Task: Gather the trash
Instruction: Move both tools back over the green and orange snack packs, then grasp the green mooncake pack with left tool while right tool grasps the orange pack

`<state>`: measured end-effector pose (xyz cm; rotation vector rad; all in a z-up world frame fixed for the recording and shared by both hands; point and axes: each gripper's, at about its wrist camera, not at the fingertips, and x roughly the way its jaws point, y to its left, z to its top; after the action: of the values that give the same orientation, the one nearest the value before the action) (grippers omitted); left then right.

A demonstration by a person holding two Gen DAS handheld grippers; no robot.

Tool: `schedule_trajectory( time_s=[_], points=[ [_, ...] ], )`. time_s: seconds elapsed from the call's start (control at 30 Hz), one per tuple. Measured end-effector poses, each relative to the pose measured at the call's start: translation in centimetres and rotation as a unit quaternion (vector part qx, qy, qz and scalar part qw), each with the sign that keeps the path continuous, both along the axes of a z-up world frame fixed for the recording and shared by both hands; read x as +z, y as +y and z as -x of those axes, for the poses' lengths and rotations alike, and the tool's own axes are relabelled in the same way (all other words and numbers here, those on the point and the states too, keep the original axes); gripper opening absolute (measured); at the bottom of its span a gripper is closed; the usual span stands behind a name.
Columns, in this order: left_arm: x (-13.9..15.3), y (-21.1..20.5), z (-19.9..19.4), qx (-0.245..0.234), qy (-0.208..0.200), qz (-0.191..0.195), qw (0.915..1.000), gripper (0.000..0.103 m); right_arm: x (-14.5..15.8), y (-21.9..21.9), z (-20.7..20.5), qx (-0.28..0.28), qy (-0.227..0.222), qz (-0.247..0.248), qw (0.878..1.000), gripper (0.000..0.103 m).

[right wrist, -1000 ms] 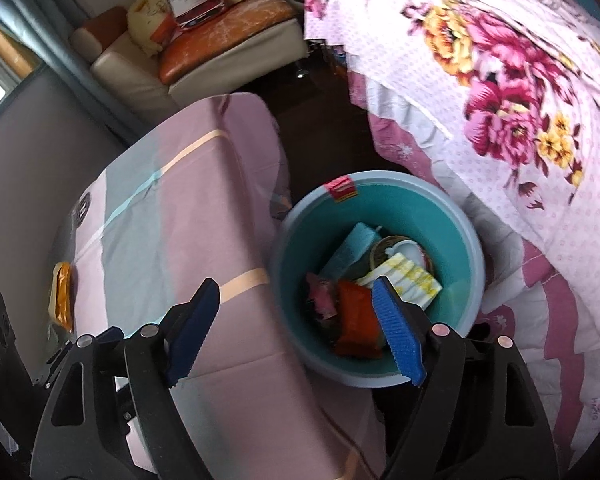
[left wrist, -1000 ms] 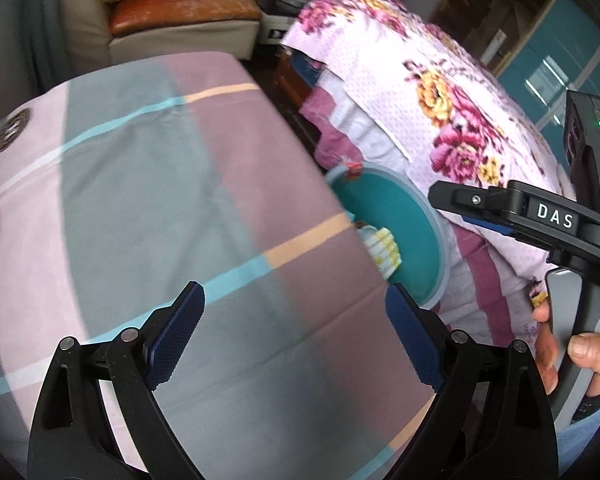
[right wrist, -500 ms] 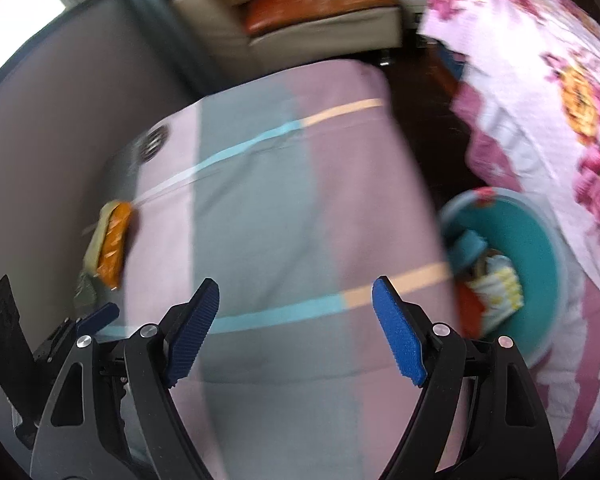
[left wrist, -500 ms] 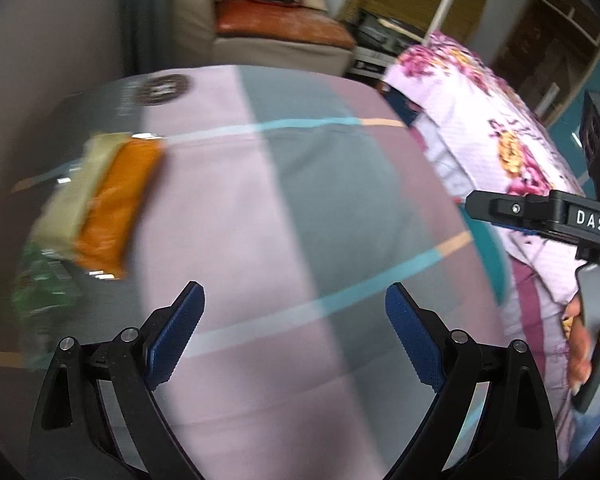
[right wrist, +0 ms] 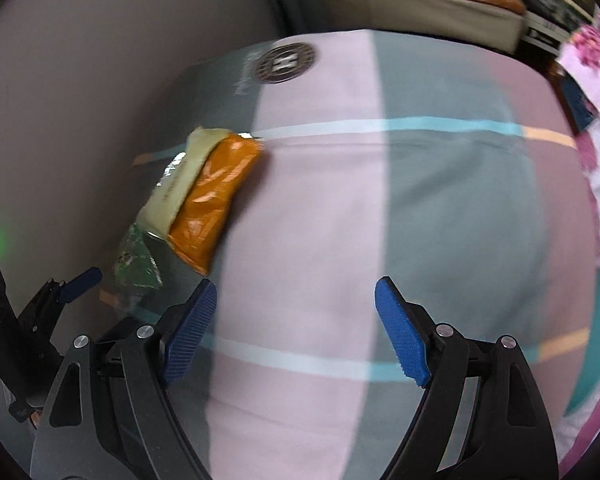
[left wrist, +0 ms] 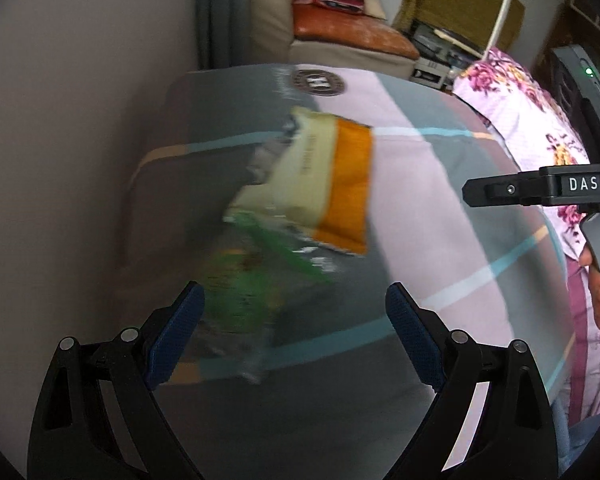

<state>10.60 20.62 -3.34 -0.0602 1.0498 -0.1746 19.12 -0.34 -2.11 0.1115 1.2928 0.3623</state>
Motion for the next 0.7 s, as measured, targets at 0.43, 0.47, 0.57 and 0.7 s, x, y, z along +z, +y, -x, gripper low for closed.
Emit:
schedule_trajectory(
  time_s=[0.43,0.47,0.57,0.7],
  points=[
    [-2.0,1.0,-1.2,-0.058,0.013,-0.01,0.9982,0.092,-3.3,7.2,-5.1,-0.006,0.03,-0.045,0.998,0.078],
    [-2.3,1.0,-1.4,-0.057,0.016,-0.011,0.9982,0.092,-3.5,7.5,-5.4,-0.008,0.029,-0.047,0.998,0.078],
    [-3.3,1.4,-2.2,-0.049,0.032,-0.007,0.9983,0.092,-4.0,8.3,-6.0,-0.01,0.029,-0.047,0.998,0.078],
    [-4.1,2.1,-2.9,-0.035,0.037,0.017,0.9985,0.092,-4.7,9.2,-6.5,-0.006,0.028,-0.046,0.999,0.078]
  ],
)
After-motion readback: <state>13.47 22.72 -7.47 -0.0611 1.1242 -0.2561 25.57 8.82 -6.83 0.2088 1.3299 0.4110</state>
